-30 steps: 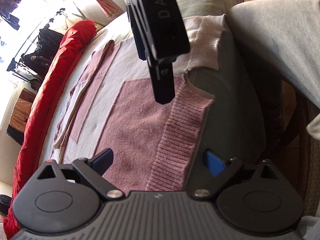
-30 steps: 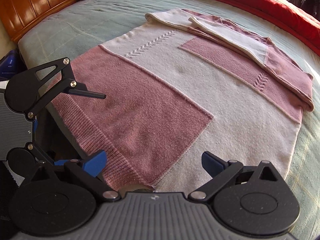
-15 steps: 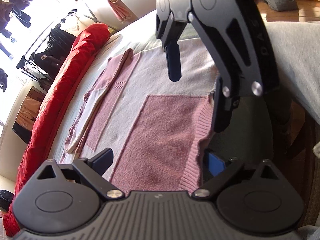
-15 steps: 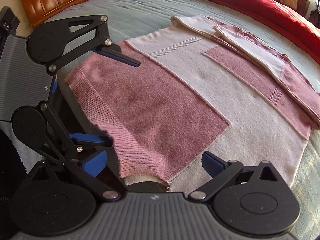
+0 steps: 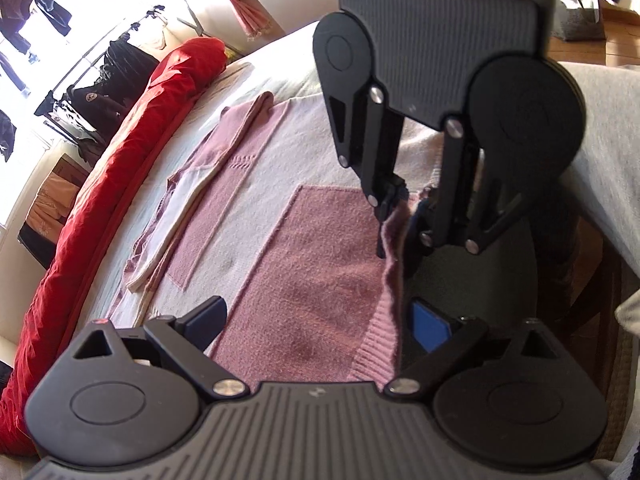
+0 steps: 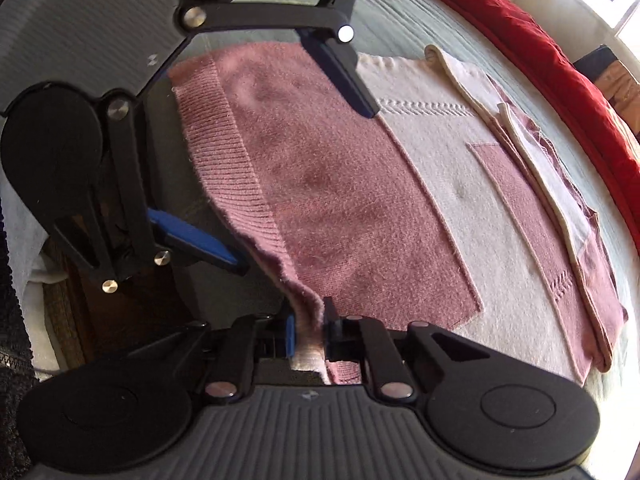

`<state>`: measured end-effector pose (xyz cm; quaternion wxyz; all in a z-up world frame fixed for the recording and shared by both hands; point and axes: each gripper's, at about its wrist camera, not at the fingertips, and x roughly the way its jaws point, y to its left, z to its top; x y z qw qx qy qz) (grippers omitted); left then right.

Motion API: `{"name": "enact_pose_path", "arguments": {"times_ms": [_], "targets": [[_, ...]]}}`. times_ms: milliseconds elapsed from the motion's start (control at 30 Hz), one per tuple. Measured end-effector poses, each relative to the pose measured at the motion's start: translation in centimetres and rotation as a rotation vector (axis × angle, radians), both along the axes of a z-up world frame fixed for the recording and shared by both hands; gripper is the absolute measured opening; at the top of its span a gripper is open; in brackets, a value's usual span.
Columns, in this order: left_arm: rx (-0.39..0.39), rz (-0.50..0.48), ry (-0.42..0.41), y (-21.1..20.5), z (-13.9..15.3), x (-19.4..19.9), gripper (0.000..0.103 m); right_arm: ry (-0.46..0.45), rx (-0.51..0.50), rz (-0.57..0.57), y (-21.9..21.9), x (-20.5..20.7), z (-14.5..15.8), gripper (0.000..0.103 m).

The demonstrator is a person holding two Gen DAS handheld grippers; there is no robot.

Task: Fold clothes

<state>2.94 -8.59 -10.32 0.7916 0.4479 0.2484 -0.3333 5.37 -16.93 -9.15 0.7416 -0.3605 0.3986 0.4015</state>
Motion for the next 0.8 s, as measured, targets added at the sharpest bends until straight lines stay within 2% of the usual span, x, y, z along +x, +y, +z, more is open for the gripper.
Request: {"name": "enact_pose_path", "arguments": {"times_ms": [67,133,167,200,333,433,500,567,633,700,733,767,800], "targets": [[0.024,-0.032,-0.004,-0.1,-0.4,-0.6,0.083,0.002,0.018,-0.018,-0.3,0.2,0.6,0.014],[0.056,-0.034,-0.002,-0.4,-1.0,-0.8,0.054,-0.002,0.030,-0.025,-0.5,0.2,1.0,0.014],[0.066,-0.028,0.010,-0.6,-1.4,-0.6,0.047,-0.002,0.030,-0.027,-0.5,0.2,1.1,0.014],[0.075,-0.018,0.023,-0.6,-1.7,-0.4,0.035,-0.003,0.031,-0.029,-0.5,0.2,1.2,0.014],[0.146,0.029,0.004,-0.1,-2.7,-0.1,0.029,-0.008,0.036,-0.035,-0.8,0.1,1.3,0.013],[0.188,0.079,-0.044,1.5,-2.8,0.2,0.035,-0.006,0.044,-0.045,-0.9,0.3,1.3,0.013],[0.209,0.111,-0.069,2.6,-2.8,0.4,0.034,-0.003,0.056,-0.056,-1.1,0.4,1.4,0.013],[0.212,0.141,-0.048,3.4,-2.7,0.7,0.028,-0.010,0.063,-0.064,-1.2,0.4,1.4,0.014],[0.191,0.159,-0.018,3.8,-2.2,0.8,0.006,-0.011,0.062,-0.073,-1.1,0.4,1.2,0.014],[0.167,0.178,-0.012,3.8,-1.6,0.9,0.005,-0.026,0.052,-0.085,-1.0,0.5,0.9,0.022],[0.162,0.180,-0.014,3.8,-1.4,0.9,0.005,-0.039,0.037,-0.093,-0.9,0.4,0.7,0.034],[0.159,0.179,-0.016,3.9,-1.2,1.0,0.005,-0.049,0.014,-0.093,-0.8,0.4,0.3,0.039],[0.152,0.182,-0.016,4.0,-1.0,1.2,0.005,-0.061,-0.011,-0.087,-0.6,0.3,-0.2,0.040]]}}
